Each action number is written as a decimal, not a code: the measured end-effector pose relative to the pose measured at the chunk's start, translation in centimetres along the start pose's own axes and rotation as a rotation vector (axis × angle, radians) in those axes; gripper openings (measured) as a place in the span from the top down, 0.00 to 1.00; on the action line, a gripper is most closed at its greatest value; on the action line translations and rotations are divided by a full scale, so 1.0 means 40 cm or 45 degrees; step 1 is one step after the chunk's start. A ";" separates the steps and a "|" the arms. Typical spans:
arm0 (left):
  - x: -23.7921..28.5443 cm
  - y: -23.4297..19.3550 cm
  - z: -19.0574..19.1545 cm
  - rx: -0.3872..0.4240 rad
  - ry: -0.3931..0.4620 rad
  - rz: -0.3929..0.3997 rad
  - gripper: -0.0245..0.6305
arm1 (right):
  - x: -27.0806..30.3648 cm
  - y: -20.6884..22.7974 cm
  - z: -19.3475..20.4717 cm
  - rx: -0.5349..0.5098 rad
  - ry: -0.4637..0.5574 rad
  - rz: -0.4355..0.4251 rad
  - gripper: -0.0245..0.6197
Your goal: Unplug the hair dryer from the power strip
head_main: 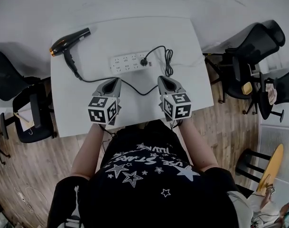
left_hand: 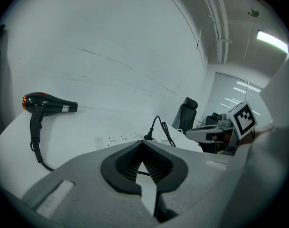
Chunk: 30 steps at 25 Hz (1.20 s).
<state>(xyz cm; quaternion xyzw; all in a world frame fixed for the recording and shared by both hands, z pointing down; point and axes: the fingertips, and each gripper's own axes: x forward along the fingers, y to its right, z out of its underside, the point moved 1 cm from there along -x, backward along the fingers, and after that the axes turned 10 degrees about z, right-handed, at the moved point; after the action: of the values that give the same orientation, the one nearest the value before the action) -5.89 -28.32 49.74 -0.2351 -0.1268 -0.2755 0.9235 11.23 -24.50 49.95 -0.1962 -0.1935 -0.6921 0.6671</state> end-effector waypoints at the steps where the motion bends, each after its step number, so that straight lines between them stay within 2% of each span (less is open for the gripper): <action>1: 0.006 -0.001 -0.001 0.003 -0.006 0.004 0.95 | 0.004 0.004 -0.002 -0.002 -0.004 0.003 0.95; 8: 0.045 -0.019 -0.011 -0.002 -0.026 -0.008 0.95 | 0.056 0.017 -0.024 -0.014 -0.025 -0.024 0.95; 20: 0.099 -0.070 -0.009 -0.054 -0.053 -0.114 0.95 | 0.171 0.032 -0.026 -0.035 -0.116 -0.154 0.95; 30: 0.161 -0.094 0.014 -0.079 -0.118 -0.148 0.95 | 0.208 0.049 -0.012 -0.062 -0.161 -0.241 0.95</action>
<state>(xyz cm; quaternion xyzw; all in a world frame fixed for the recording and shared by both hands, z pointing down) -2.85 -33.71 53.93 -0.2684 -0.1742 -0.3211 0.8913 12.90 -31.87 53.96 -0.2364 -0.2361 -0.7427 0.5803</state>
